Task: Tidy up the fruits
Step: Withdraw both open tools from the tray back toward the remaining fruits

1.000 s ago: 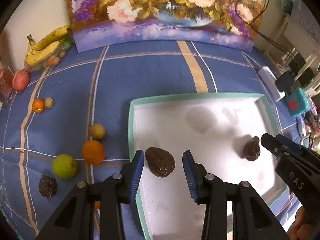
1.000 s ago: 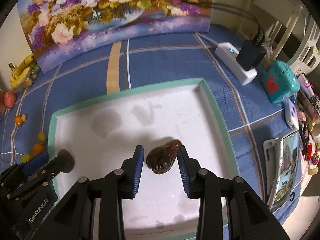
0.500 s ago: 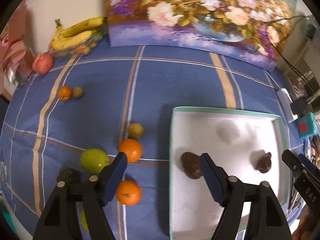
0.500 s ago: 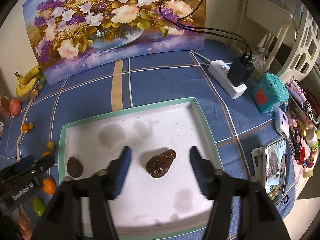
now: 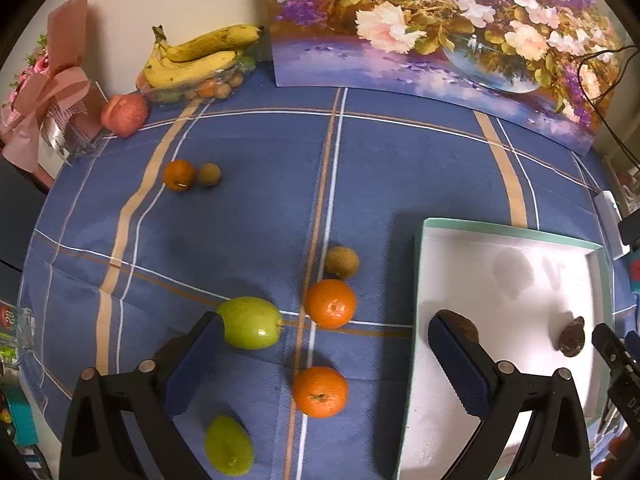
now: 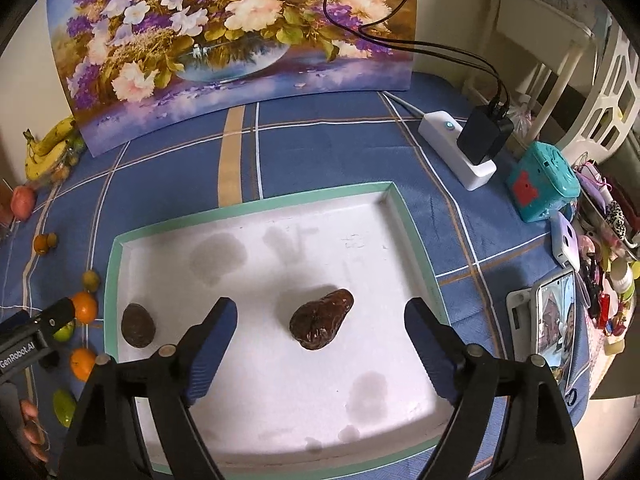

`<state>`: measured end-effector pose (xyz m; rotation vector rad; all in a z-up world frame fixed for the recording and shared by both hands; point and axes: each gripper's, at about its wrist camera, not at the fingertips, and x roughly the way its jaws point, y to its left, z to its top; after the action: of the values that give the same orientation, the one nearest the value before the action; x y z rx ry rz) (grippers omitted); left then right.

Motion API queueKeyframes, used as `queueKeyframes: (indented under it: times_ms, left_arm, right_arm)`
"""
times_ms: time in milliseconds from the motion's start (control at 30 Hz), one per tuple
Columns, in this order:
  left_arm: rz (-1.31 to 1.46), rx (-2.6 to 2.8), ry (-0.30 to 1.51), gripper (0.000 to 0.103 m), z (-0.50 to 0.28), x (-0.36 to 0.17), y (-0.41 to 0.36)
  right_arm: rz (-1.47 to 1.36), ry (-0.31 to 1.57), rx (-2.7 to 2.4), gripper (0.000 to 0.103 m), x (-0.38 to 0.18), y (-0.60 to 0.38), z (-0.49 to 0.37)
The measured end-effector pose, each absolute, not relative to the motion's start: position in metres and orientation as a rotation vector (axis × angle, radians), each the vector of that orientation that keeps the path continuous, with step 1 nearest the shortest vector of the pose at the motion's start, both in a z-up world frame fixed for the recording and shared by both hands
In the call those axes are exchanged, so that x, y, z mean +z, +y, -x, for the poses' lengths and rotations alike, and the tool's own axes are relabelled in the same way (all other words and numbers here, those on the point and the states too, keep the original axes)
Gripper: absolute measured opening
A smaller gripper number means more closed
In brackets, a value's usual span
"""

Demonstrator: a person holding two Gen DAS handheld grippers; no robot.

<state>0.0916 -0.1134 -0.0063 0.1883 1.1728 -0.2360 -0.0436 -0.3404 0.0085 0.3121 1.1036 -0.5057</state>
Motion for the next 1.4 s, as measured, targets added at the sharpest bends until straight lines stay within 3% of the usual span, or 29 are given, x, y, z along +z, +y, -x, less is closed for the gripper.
queueKeyframes:
  times_ms: [833, 1400]
  left_arm:
    - [-0.234, -0.302, 1.043, 0.103, -0.098, 0.022, -0.061]
    - [0.002, -0.345, 1.053, 0.103, -0.122, 0.036, 0.007]
  right_arm:
    - [-0.367, 0.996, -0.374, 0.087, 0.013, -0.302, 0.042]
    - [-0.422, 1.011, -0.253, 0.087, 0.014, -0.267, 0.018]
